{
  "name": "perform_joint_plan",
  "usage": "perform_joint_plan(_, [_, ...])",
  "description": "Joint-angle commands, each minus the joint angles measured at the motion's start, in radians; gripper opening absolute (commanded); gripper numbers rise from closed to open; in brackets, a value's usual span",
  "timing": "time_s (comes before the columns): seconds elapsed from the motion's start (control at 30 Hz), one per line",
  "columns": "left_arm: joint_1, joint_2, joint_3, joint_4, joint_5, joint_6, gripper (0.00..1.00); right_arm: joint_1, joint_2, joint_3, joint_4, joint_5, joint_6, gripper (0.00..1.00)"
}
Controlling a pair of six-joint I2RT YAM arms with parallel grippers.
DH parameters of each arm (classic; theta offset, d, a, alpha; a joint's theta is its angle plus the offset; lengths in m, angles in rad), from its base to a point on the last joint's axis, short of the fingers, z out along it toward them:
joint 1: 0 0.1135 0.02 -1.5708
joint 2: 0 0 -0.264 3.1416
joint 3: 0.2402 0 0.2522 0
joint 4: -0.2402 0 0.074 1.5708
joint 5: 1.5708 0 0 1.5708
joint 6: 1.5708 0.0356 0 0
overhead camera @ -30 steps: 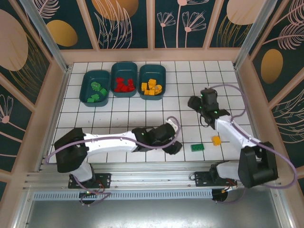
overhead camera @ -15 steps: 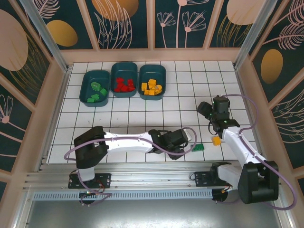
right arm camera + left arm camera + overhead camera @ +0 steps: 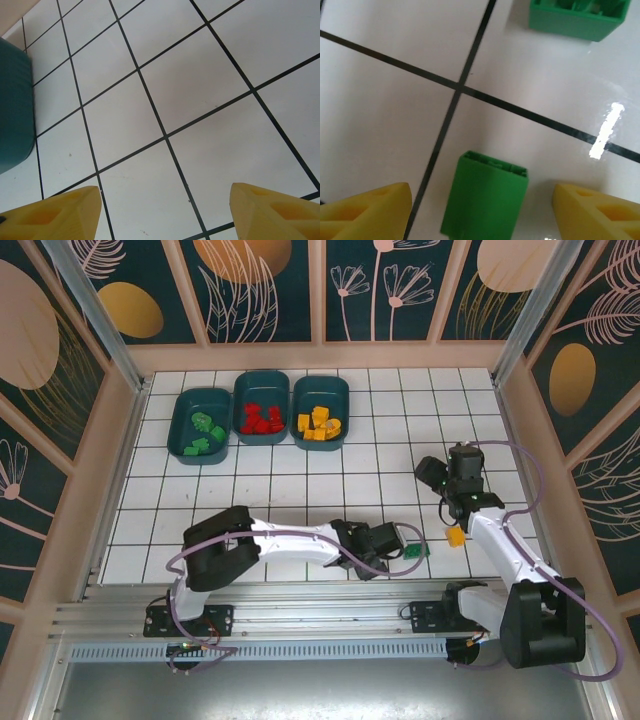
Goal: Sort the legos into containers by color
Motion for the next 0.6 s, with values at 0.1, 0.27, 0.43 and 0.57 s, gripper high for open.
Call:
perform_joint_plan(0.1, [-0.003, 0.031, 0.0, -0.006, -0.035, 0.039, 0.56, -0.009, -0.008, -0.018, 0.023, -0.028, -0.011, 0.69])
perform_joint_plan(0.27, [-0.003, 0.032, -0.029, 0.005, -0.031, 0.023, 0.38, -0.008, -0.01, -0.016, 0.023, -0.033, -0.007, 0.69])
perform_joint_plan(0.43, [-0.003, 0.015, -0.061, 0.016, -0.032, 0.006, 0.26, -0.009, -0.008, -0.019, 0.029, -0.04, -0.002, 0.69])
perform_joint_plan(0.57, [0.009, -0.01, -0.07, 0.025, -0.025, -0.01, 0.24, -0.01, -0.009, -0.019, 0.031, -0.049, 0.006, 0.69])
